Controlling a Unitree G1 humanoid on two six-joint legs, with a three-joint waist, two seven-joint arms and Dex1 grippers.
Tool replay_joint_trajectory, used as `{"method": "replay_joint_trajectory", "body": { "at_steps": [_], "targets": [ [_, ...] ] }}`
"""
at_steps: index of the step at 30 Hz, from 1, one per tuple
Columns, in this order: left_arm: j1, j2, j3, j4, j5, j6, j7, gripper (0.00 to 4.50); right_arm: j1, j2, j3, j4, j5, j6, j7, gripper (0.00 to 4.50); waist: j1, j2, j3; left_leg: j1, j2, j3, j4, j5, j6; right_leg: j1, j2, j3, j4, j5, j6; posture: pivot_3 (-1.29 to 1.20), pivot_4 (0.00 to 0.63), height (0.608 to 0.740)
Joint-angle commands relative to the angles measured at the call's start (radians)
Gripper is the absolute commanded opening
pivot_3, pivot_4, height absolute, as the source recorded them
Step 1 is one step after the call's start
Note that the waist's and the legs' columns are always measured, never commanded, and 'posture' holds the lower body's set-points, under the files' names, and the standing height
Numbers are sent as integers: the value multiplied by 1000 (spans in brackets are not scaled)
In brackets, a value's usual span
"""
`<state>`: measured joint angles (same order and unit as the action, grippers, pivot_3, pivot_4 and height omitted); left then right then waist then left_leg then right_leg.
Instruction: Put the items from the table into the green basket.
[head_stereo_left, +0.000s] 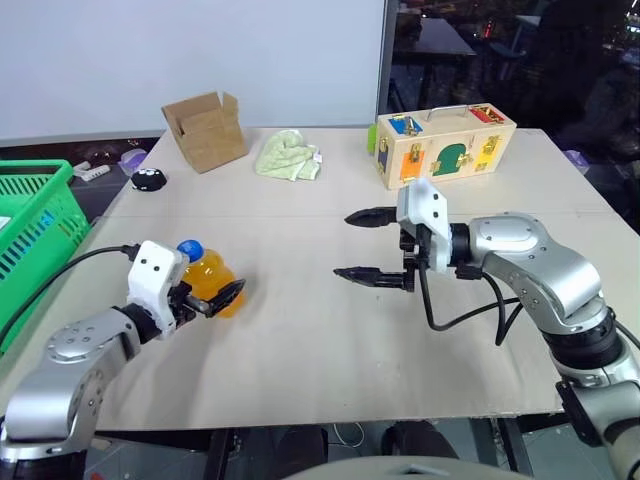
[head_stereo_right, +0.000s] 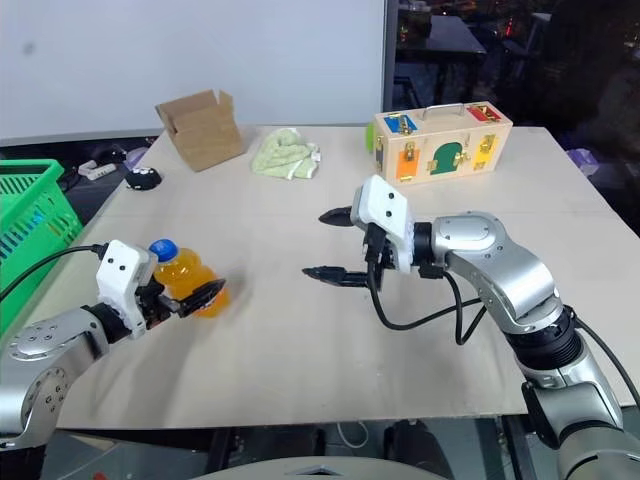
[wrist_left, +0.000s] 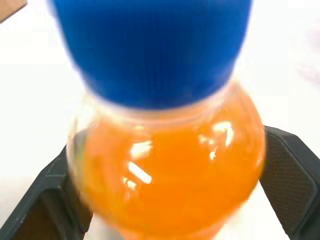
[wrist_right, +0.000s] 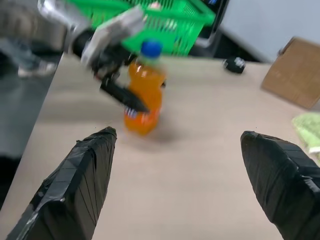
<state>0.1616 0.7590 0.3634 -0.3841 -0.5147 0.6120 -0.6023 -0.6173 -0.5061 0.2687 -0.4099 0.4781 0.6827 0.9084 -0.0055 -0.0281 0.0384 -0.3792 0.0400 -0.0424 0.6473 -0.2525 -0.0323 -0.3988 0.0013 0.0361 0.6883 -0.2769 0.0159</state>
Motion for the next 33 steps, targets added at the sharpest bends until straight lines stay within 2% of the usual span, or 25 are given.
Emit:
{"method": "replay_joint_trajectory", "body": {
  "at_steps": [1,6,11,16,19,23,27,33],
  "targets": [
    [3,-8,24,-23,10,-13,5,4422,-14,-10,-9,1,-8,-34,21,4263,-1,0,0,0,0,0,0,0,0,0,0,0,0,0,0,59,0,740],
    [0,-35,21,11,24,-35,11,4422,-13,-25,0,7,-21,-50,48,4263,-1,0,0,0,0,3,0,0,0,0,0,3,-1,0,0,56,0,740],
    [20,-51,29,13,32,-50,2,2951,-16,-17,11,16,-40,-72,50,4263,-3,0,0,0,0,3,0,0,0,0,0,4,-2,0,0,66,0,740],
    [24,-65,86,-6,0,-44,15,2947,-33,61,1,34,-34,-66,-14,4263,-6,0,0,0,0,3,0,0,0,0,0,4,-2,0,0,94,0,740],
    [-24,-72,228,-48,-110,33,72,2947,-53,179,24,51,-30,-57,-87,4263,-5,-3,-1,0,1,3,0,0,0,0,1,4,-1,0,0,150,0,740],
    [-102,-22,401,-44,-205,131,148,2947,-86,273,41,110,-26,-68,-94,4263,20,-5,-2,-1,2,-2,0,0,0,-2,2,-1,0,0,0,211,0,740],
    [-117,48,555,-22,-221,182,182,2947,-130,335,54,190,-36,-114,-68,4263,42,-4,-1,-1,1,-2,0,0,0,-1,2,-1,0,0,0,294,0,740],
    [-50,71,780,-14,-220,223,197,2947,-179,405,70,271,-35,-176,-24,4263,103,-4,-1,-1,1,-3,-4,0,0,-1,1,-3,-1,0,0,404,0,740]
  ]
}}
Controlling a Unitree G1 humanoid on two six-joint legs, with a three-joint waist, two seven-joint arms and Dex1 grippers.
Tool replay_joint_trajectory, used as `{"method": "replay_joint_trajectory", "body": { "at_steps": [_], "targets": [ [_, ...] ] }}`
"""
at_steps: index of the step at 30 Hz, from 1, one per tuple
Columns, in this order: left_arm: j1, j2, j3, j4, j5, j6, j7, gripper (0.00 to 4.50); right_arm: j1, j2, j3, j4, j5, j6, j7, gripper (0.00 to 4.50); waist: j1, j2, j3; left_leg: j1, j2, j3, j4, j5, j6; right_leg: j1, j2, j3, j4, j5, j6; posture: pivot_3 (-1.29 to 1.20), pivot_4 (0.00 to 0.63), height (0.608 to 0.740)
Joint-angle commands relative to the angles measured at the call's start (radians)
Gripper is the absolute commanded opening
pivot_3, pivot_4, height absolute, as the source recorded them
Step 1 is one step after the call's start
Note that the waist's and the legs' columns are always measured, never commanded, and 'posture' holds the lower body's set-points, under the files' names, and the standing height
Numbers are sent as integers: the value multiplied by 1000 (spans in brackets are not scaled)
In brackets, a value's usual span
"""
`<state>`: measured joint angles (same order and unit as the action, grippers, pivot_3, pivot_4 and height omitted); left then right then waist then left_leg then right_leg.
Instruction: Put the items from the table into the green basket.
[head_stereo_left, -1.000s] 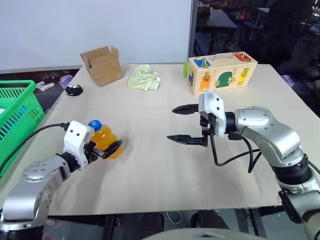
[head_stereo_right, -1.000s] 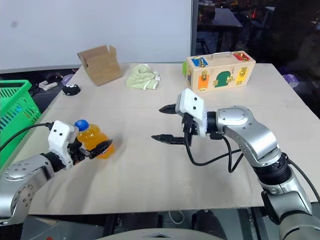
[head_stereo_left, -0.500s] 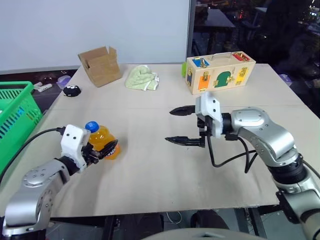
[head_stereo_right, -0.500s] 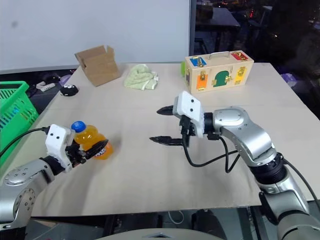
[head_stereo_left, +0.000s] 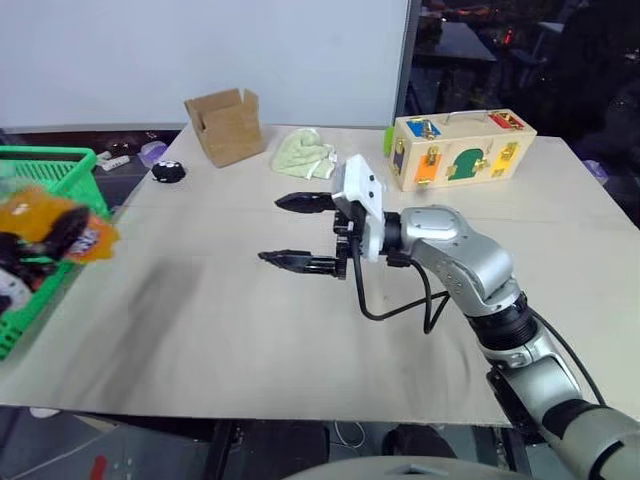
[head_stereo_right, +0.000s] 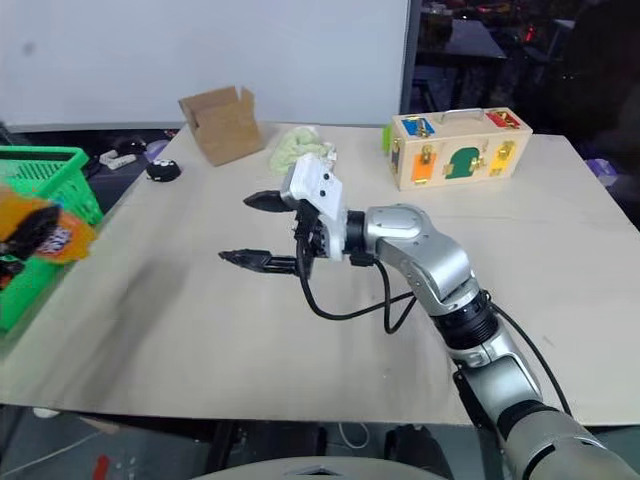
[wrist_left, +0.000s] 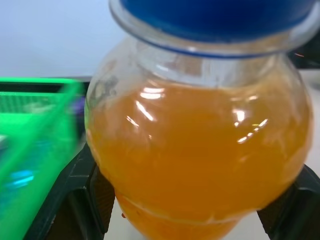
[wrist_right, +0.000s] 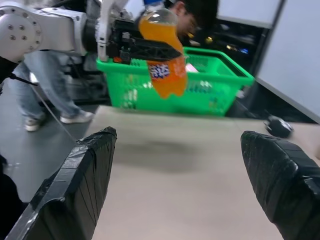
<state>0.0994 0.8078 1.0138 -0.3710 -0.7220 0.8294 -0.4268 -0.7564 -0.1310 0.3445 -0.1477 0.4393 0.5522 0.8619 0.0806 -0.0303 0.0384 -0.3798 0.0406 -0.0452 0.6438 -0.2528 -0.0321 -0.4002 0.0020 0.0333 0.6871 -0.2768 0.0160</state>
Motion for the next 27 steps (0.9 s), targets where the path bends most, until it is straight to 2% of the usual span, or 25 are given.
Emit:
{"method": "replay_joint_trajectory", "body": {
  "at_steps": [1,5,9,11,13,17,21,24,27],
  "targets": [
    [28,13,163,-39,-15,14,28,2947,-48,40,-6,21,8,-53,30,4263,24,-2,-1,0,0,-2,0,0,0,0,0,-2,0,0,0,419,0,740],
    [105,-29,294,-92,-39,45,53,2947,-74,79,-8,62,20,-77,70,4263,55,-3,-1,0,0,-4,-2,0,0,1,0,-4,-1,0,0,483,0,740],
    [137,14,354,-60,-32,47,41,2947,-90,99,-10,90,24,-97,104,4263,115,-4,-2,0,0,-11,-2,0,-1,5,0,-12,-8,0,-1,508,0,740],
    [141,76,367,5,-2,49,35,2947,-100,110,-14,103,25,-103,117,4263,139,-4,-2,0,0,-13,-2,0,-1,6,-1,-14,-9,-2,-1,517,0,740],
    [139,204,351,169,73,15,-3,2947,-113,122,-24,117,25,-105,116,4263,162,-4,-2,-1,0,-14,-2,1,-2,6,-1,-16,-9,-5,-1,519,0,740],
    [94,406,244,511,192,-164,-136,2947,-123,138,-45,121,20,-81,71,4263,189,-4,-2,0,0,-16,-4,0,-3,4,-1,-19,-10,-7,-4,502,0,740],
    [-63,573,66,887,263,-389,-253,2947,-115,142,-49,99,1,-59,5,4263,211,-4,-2,-2,-1,-14,-8,1,-3,3,-3,-19,-12,-7,-4,463,0,740],
    [-279,649,-134,1123,285,-534,-318,2947,-108,143,-49,76,-12,-39,-50,4263,212,-5,-2,-6,0,-15,-8,1,-3,-1,-2,-21,-14,-7,-4,411,0,740],
    [-556,661,-336,1277,323,-614,-347,2947,-110,150,-54,62,-29,-18,-115,4263,208,-10,-5,-17,0,-14,-7,2,-6,-9,-2,-21,-12,-2,-5,371,0,740]
  ]
}}
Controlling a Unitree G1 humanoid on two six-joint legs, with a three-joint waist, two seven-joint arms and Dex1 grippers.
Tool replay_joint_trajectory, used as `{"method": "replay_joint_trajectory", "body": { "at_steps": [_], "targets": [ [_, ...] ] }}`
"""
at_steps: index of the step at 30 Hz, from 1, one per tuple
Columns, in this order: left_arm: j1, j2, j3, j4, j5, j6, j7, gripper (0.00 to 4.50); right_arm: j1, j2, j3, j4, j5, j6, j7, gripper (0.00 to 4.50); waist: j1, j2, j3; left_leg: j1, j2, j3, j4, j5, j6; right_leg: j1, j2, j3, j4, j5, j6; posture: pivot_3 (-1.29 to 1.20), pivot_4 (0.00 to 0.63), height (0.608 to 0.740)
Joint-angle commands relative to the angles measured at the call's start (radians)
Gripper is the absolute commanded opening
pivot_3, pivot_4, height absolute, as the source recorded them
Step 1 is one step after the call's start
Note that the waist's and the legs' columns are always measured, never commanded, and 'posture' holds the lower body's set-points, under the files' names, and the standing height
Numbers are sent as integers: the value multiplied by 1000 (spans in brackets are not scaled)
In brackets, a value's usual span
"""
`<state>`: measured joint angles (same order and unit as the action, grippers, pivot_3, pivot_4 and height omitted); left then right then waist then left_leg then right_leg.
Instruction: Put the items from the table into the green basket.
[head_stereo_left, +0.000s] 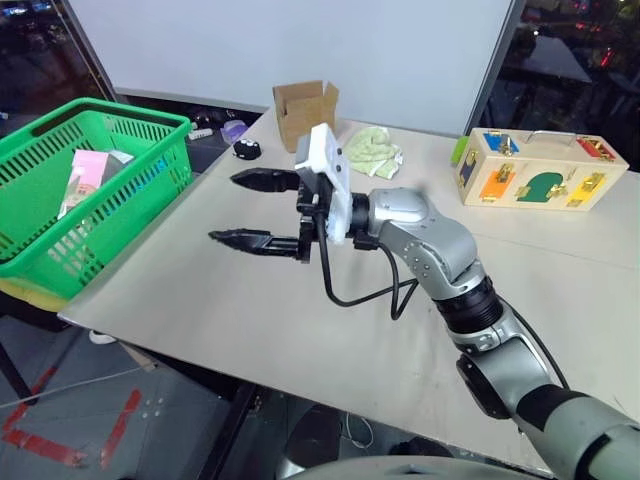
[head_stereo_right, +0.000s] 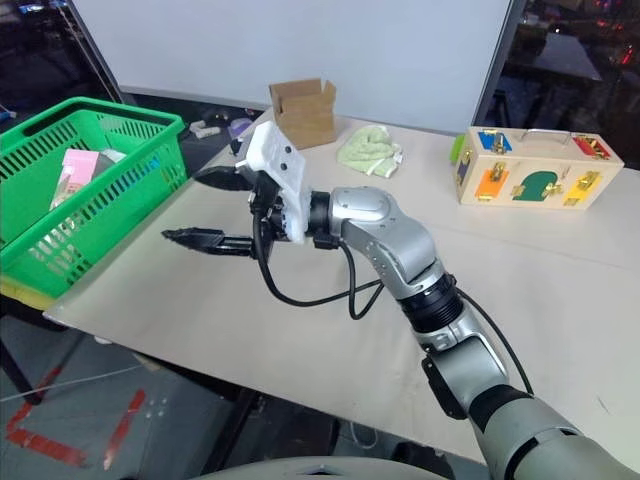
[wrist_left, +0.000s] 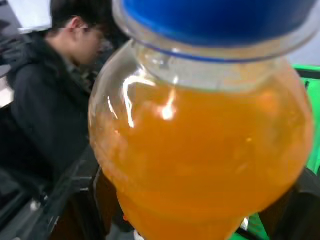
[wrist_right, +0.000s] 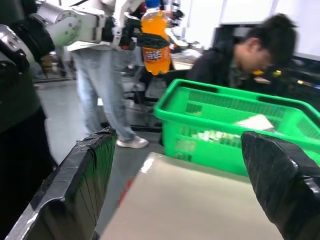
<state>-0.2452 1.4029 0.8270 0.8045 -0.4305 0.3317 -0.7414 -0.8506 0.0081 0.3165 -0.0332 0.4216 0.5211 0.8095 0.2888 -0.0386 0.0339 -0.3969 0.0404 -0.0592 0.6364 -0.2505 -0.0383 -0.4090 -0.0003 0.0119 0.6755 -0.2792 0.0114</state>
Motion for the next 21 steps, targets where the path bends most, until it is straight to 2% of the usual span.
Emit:
{"method": "replay_joint_trajectory", "body": {
  "at_steps": [1,4,8,13,21],
  "targets": [
    [-321,56,-210,151,59,-131,-28,2947,-15,13,-25,-59,-16,17,-75,4263,3,-3,-1,0,0,0,0,0,0,0,0,0,1,0,0,371,0,740],
    [-576,23,-364,293,171,-206,-20,2947,-8,17,-21,-81,-20,28,-99,4263,-6,-5,-1,0,1,-3,0,1,-3,0,2,-3,3,0,0,325,0,740],
    [-724,-19,-443,402,243,-258,23,2947,1,12,-19,-100,-19,36,-109,4263,-43,-5,-1,1,1,-2,1,2,-3,0,2,-1,5,0,0,292,0,740],
    [-713,-66,-470,466,289,-292,66,2947,10,-10,-17,-118,-24,40,-109,4263,-99,-5,-1,2,1,-3,2,3,-3,1,2,-1,8,0,0,266,0,740],
    [-589,-95,-436,501,279,-300,130,2947,4,-39,-16,-134,-6,29,-66,4263,-196,-7,-2,3,0,-3,2,3,-3,0,1,1,13,1,0,235,0,740]
  ]
}}
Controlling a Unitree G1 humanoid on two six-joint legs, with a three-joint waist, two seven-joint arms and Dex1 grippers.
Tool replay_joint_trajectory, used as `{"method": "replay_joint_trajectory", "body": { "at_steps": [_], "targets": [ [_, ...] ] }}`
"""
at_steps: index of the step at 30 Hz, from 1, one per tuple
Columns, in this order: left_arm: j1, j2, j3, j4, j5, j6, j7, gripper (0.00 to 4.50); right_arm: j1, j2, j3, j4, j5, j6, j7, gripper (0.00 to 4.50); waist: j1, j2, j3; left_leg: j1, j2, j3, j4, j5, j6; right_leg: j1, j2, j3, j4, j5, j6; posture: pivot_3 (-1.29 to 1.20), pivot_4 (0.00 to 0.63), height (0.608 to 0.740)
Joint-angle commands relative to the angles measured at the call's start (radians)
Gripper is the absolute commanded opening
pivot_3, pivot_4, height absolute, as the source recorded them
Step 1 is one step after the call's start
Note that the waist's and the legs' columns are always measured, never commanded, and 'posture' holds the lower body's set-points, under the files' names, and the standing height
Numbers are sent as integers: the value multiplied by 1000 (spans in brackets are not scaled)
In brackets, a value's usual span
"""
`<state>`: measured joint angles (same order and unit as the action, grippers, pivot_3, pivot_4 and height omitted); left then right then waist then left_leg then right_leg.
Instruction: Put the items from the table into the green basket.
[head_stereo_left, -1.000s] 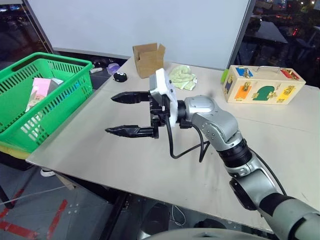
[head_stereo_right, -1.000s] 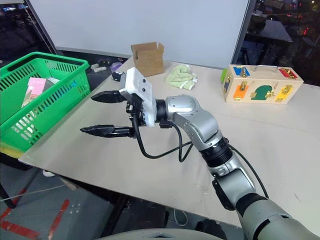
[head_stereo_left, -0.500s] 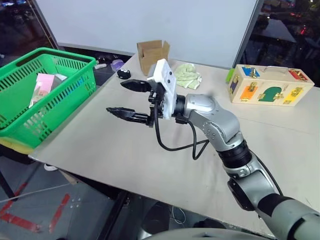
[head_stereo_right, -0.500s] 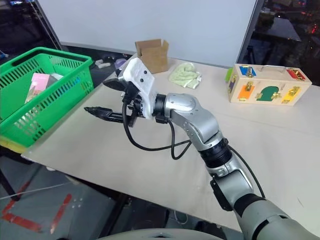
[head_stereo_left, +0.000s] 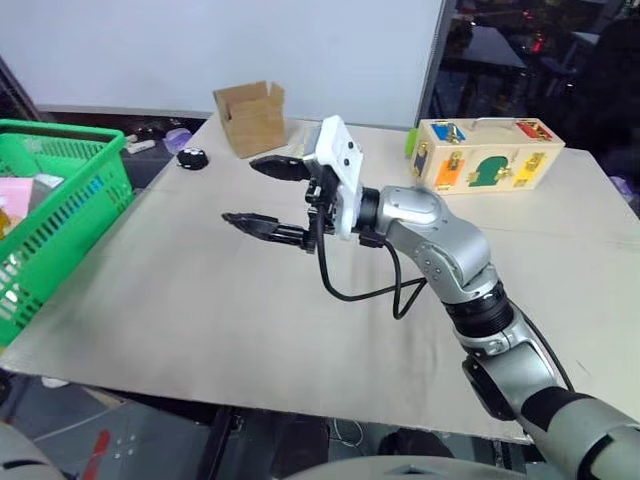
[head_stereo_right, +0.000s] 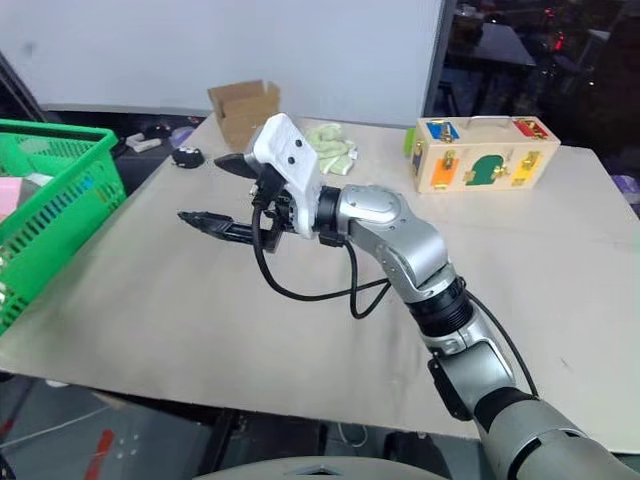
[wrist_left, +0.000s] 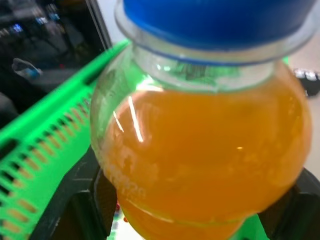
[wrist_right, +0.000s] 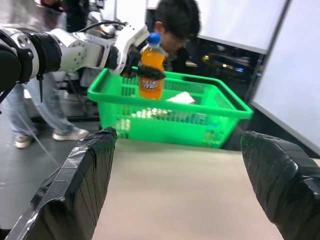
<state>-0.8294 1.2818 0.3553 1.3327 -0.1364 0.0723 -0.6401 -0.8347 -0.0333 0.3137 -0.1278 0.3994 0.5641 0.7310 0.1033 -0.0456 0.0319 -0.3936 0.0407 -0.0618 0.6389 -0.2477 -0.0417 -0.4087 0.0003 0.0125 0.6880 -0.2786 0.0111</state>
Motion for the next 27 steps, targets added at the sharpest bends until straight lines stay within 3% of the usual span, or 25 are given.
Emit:
{"method": "replay_joint_trajectory", "body": {
  "at_steps": [1,14,15,16,17,27],
  "targets": [
    [4,27,41,-27,-19,-41,36,2947,-10,2,-12,-41,17,-15,16,4263,-18,0,0,0,0,0,0,0,0,0,0,0,1,0,0,224,0,740],
    [155,30,116,-22,-47,-44,79,2947,-3,8,3,-32,13,-20,43,4263,-42,0,0,7,0,2,0,0,0,1,0,2,7,0,0,208,0,740],
    [162,29,123,-23,-55,-42,68,3752,-2,7,3,-34,13,-19,43,4263,-41,0,0,7,0,2,0,0,0,1,0,3,7,0,0,209,0,740],
    [167,29,127,-27,-60,-44,52,4248,-1,6,3,-36,14,-18,43,4263,-40,-1,0,7,0,2,0,0,0,1,0,2,7,0,0,208,0,740],
    [168,27,137,-31,-69,-45,38,4424,0,6,3,-37,15,-17,43,4263,-38,0,0,7,0,2,0,0,0,2,0,3,7,0,0,209,0,740],
    [190,36,245,-144,-189,-25,-132,4424,5,2,4,-30,7,-25,41,4263,-39,0,0,11,0,3,0,0,0,5,0,3,7,0,0,199,0,740]
  ]
}}
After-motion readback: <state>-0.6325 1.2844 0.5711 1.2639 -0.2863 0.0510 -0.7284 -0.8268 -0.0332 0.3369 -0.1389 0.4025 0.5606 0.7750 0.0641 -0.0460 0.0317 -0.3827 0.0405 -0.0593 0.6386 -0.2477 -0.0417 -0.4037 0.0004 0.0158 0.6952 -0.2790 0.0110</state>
